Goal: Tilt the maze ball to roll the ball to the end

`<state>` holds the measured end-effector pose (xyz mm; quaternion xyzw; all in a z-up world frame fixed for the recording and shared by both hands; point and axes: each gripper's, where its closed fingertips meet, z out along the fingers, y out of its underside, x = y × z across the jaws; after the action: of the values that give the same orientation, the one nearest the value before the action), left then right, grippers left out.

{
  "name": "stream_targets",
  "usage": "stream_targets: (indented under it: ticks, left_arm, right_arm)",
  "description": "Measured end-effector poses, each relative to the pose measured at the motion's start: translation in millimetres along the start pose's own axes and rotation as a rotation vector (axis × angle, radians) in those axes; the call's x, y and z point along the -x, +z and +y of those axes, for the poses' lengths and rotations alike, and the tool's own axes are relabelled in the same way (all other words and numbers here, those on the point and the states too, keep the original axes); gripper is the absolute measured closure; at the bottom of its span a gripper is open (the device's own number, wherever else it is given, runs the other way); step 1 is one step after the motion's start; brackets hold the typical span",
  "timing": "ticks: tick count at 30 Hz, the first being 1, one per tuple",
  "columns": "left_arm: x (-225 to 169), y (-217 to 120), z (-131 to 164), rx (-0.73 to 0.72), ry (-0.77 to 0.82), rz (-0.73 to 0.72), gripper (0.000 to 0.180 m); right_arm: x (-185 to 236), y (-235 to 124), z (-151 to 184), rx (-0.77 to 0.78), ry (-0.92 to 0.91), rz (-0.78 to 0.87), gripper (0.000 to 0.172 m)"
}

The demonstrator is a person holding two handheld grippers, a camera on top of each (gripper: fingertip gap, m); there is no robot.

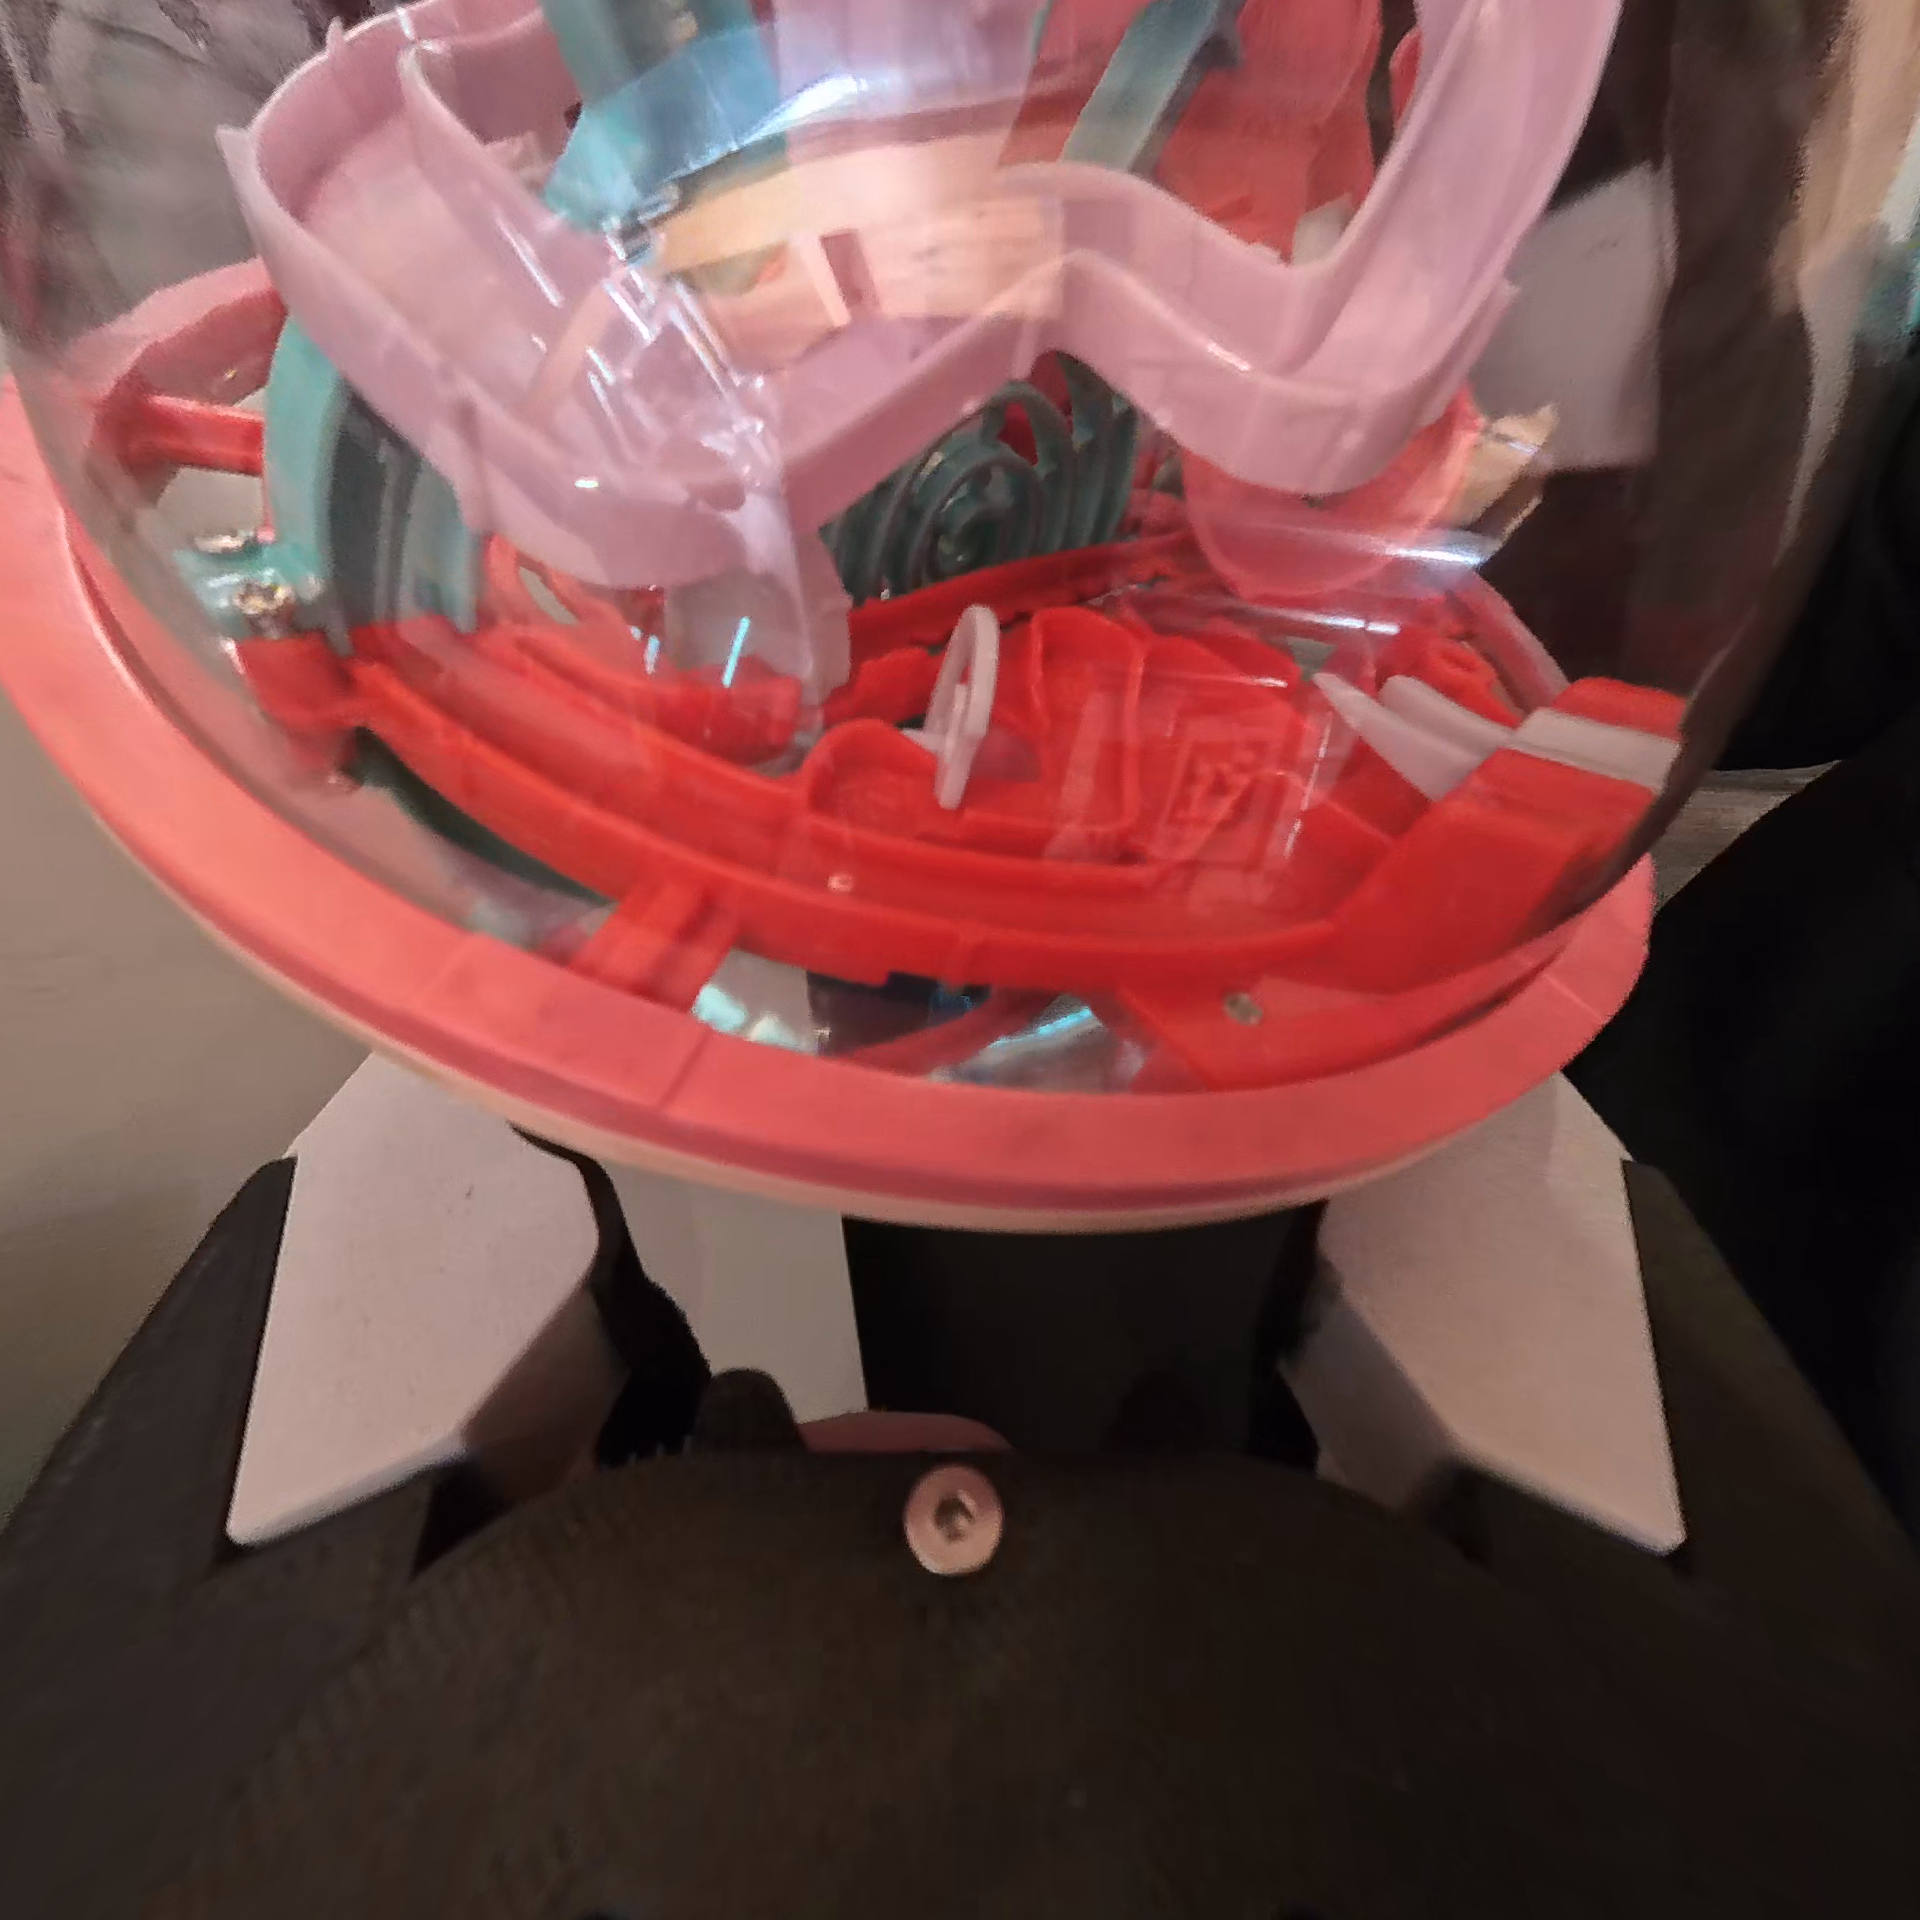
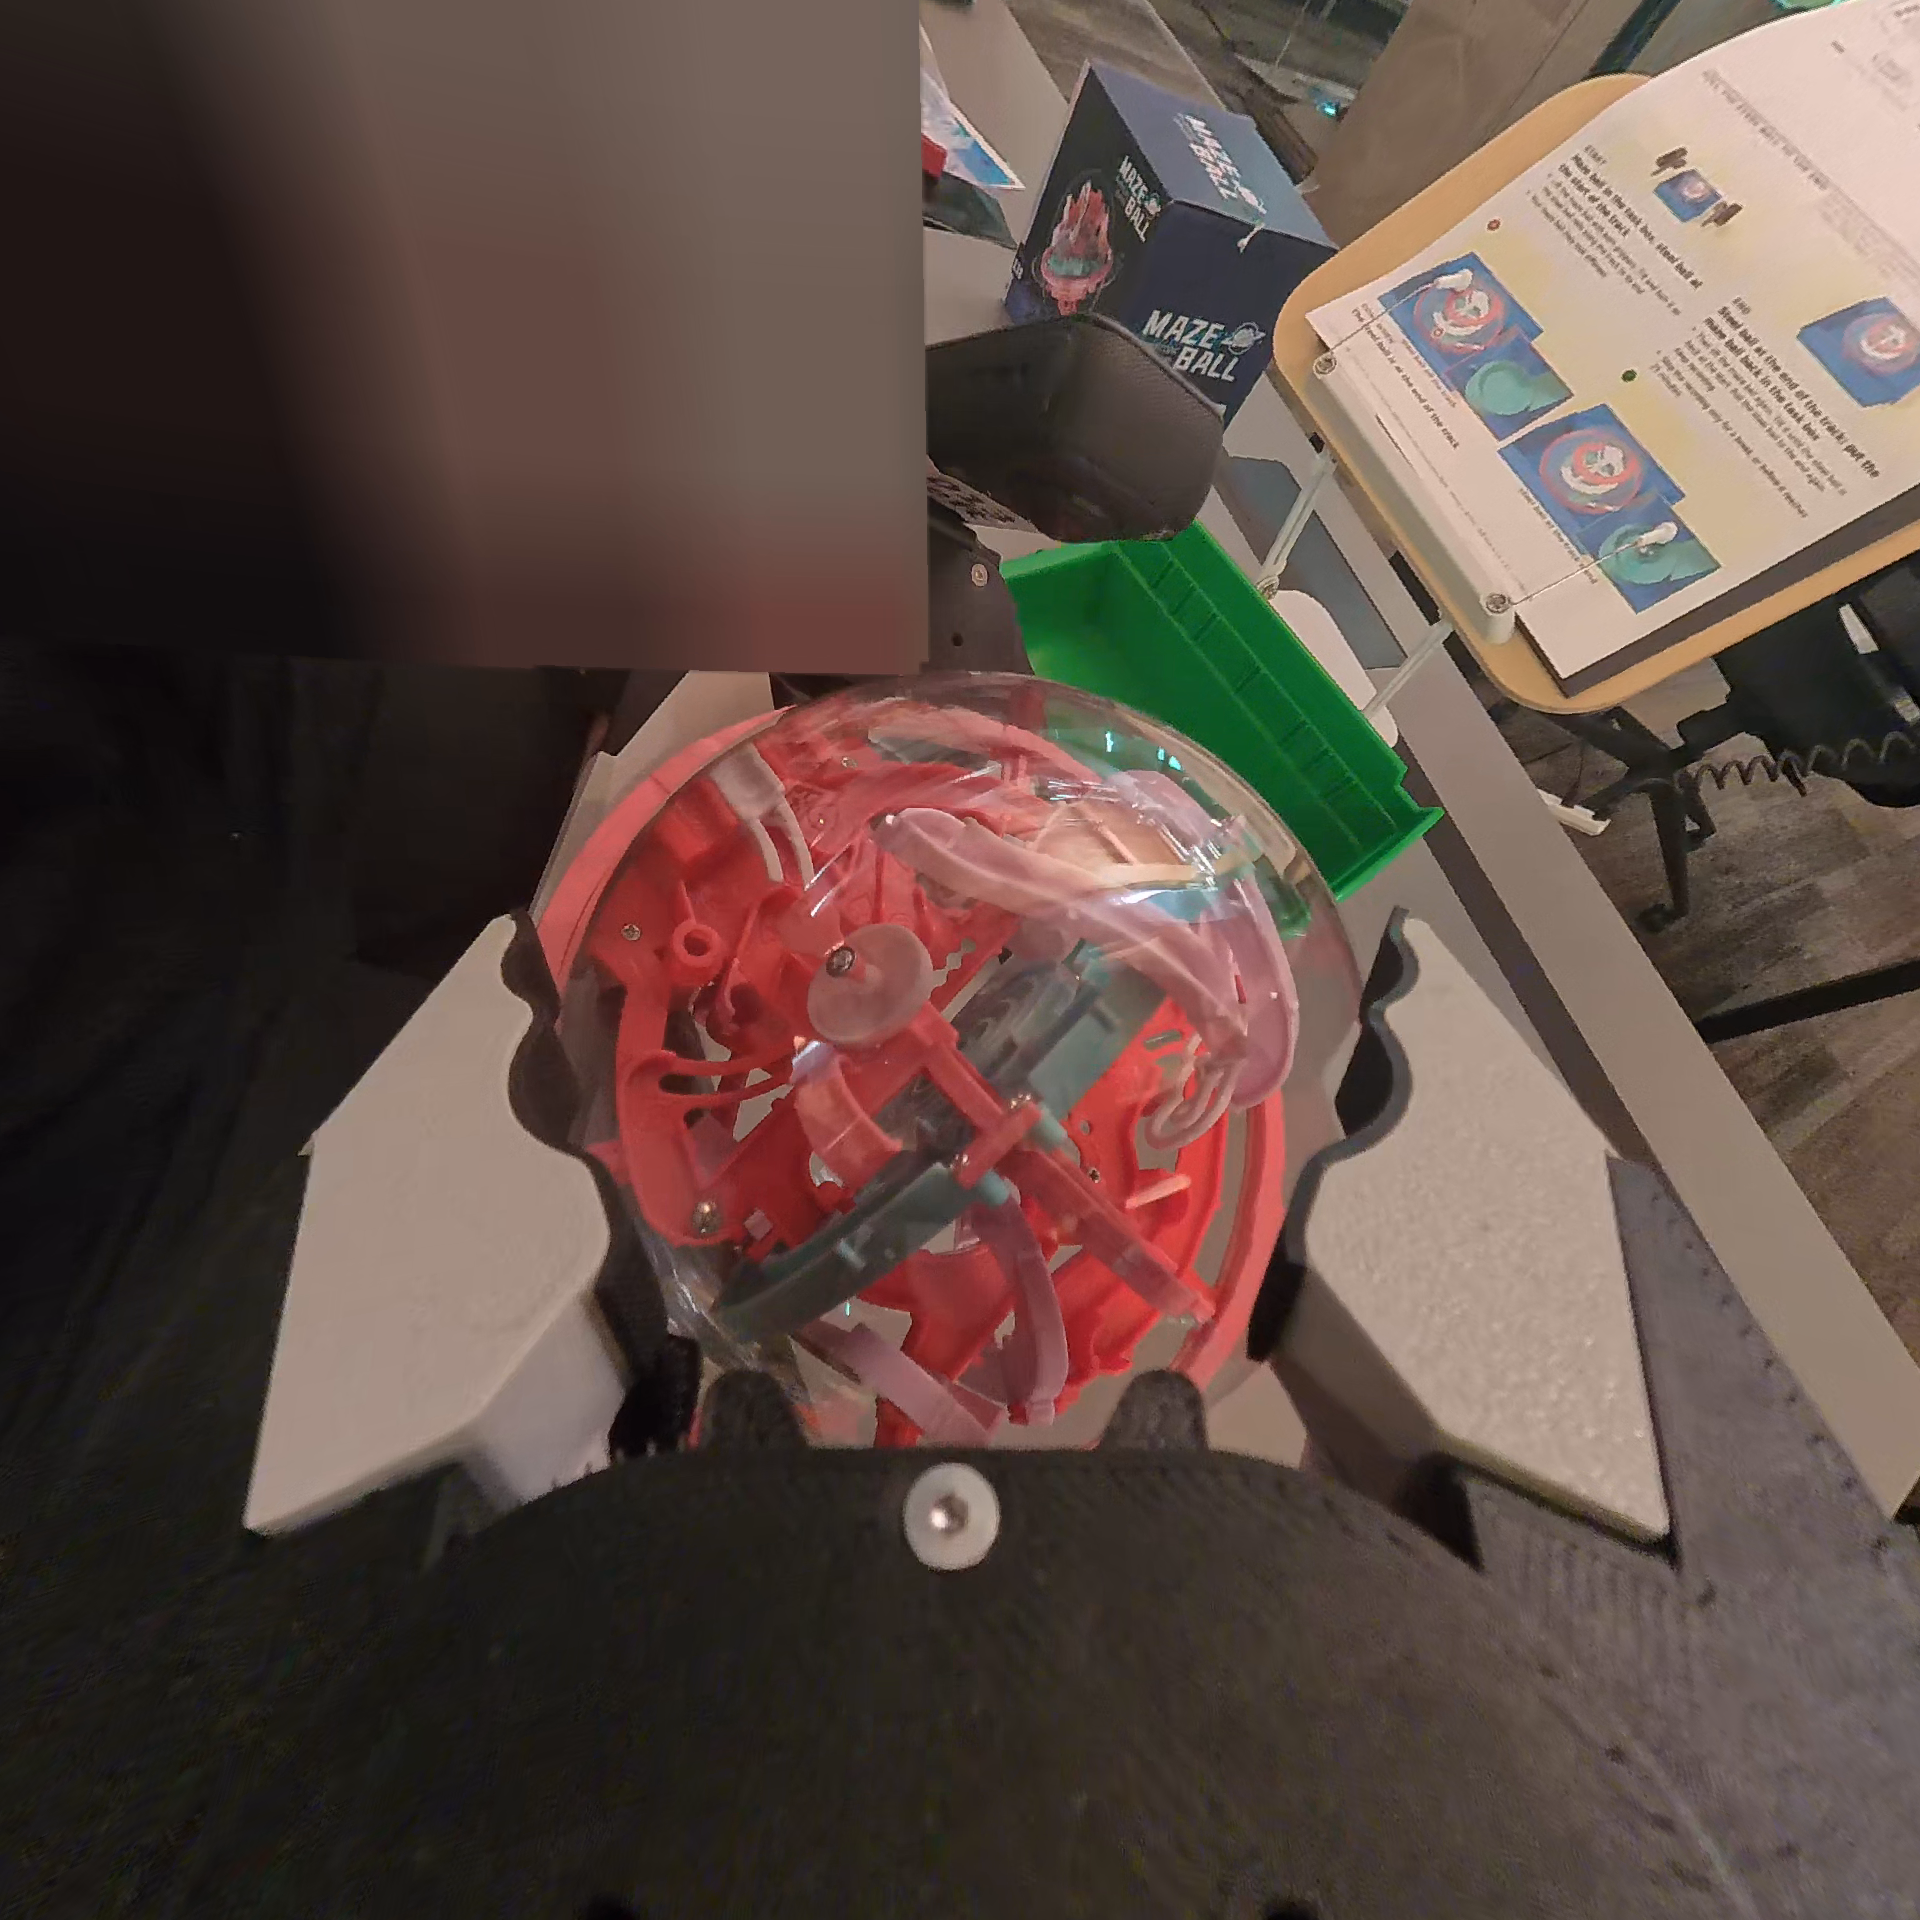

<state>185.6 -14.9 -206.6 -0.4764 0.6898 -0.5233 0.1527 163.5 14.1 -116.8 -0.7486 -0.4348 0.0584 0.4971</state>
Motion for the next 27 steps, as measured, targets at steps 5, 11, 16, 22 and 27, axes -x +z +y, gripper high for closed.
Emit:
stream_targets:
  ticks: [5,11,16,22,27]
  left_arm:
    - [-3.0,1.1,-1.5,-0.009,-0.016,0.020,0.030]
    - [-5.3,2.2,-0.8,-0.013,-0.030,0.041,0.030]
    - [-6.8,3.8,2.5,-0.013,-0.046,0.066,0.030]
    - [-8.7,7.4,2.3,-0.031,-0.063,0.101,0.030]
    - [-9.7,11.1,2.5,-0.035,-0.066,0.114,0.030]
  right_arm:
    - [0.0,-1.8,0.3,0.002,0.022,-0.007,0.023]
    - [0.8,-1.5,0.7,0.017,0.036,-0.016,0.023]
    - [1.8,0.8,3.3,0.039,0.056,-0.025,0.023]
    - [1.9,0.9,6.0,0.072,0.078,-0.032,0.023]
    - [2.7,-0.7,8.8,0.081,0.084,-0.031,0.023]
